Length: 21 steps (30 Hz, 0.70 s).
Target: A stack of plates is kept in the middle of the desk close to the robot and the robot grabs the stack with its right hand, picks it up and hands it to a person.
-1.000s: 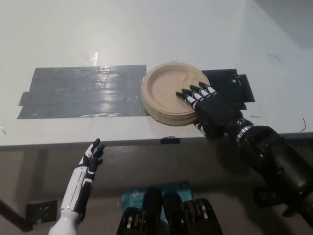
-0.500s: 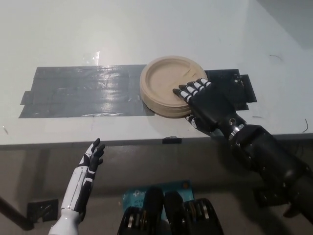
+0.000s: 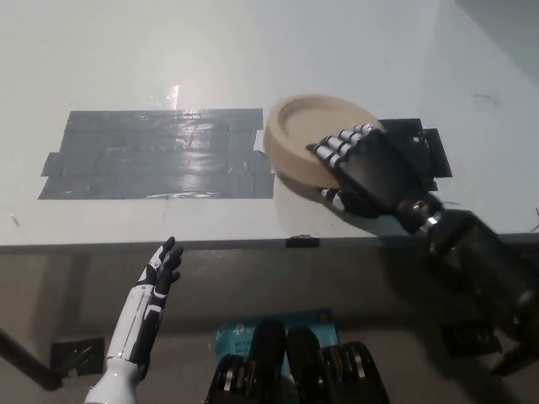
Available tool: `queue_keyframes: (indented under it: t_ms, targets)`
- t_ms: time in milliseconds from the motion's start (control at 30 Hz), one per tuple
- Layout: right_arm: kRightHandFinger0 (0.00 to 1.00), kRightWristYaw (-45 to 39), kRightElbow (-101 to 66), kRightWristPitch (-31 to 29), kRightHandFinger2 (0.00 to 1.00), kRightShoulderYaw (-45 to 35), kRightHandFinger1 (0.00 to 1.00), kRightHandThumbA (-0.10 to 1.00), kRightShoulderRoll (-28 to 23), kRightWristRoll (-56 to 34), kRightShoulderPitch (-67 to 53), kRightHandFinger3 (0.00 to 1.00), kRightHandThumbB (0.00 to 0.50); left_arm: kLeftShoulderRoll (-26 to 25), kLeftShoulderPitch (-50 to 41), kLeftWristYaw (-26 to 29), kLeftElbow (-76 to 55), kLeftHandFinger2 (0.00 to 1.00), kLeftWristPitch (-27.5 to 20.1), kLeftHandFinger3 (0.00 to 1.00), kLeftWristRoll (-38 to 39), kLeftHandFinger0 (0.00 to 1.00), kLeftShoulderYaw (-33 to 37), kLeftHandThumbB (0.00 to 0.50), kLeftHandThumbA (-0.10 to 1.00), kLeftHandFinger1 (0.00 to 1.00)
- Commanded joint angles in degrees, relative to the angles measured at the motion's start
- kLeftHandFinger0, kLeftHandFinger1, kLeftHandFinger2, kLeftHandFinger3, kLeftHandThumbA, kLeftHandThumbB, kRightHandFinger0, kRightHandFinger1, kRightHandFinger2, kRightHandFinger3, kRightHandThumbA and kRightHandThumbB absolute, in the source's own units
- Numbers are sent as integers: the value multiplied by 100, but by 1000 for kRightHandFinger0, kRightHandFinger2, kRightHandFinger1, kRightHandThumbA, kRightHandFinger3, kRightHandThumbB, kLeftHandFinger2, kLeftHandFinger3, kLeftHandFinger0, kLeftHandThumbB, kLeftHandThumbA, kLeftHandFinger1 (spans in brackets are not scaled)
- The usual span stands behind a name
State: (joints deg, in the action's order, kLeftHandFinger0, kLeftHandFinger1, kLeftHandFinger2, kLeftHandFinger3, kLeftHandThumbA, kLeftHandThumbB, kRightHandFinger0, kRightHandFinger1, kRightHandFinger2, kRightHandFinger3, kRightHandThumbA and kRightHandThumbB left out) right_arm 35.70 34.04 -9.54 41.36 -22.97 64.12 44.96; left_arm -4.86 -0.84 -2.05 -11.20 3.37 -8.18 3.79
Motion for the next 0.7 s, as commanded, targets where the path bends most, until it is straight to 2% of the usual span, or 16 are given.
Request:
queue_keyframes:
  t_ms: [0,33,67,100,233,333,400,433,667]
  targets:
    - [0,105,-868,-138,52,-445,2,-100,-348,-30,243,147,274,-42,75,-73,-174,1000,4,1000,7,1000,22,0,1000,1000]
    - [0,64,-1019,-164,74,-503,11,-100,-383,-53,228,146,277,-46,73,-73,-174,1000,0,1000,4,1000,22,0,1000,1000]
    - [0,-94,-1406,-143,91,-614,7,-100,-442,-82,183,149,315,-50,80,-74,-167,1000,-10,1000,8,1000,22,0,1000,1000]
    - [0,-191,-1669,-151,93,-683,0,-100,-483,-80,163,138,327,-52,100,-73,-147,1000,-22,1000,3,1000,25,0,1000,1000]
    - [0,-402,-1980,-149,85,-800,0,-100,-460,-43,86,89,317,-50,119,-78,-149,1000,8,1000,13,1000,23,0,1000,1000]
    - [0,-416,-1810,-161,82,-797,2,-100,-359,15,89,83,338,-57,107,-82,-163,1000,9,1000,7,1000,27,0,1000,1000]
    - [0,-458,-1708,-222,34,-806,0,-100,-311,-18,109,71,344,-64,113,-74,-160,1000,-19,1000,-9,1000,30,0,1000,1000]
    - [0,-475,-1587,-215,10,-787,0,-100,-258,9,147,101,355,-62,118,-76,-155,1000,-24,1000,7,1000,24,0,1000,1000]
    - [0,-189,-805,-376,12,-663,0,-100,77,103,373,40,309,-43,138,-91,-212,1000,77,1000,48,1000,20,0,1000,1000]
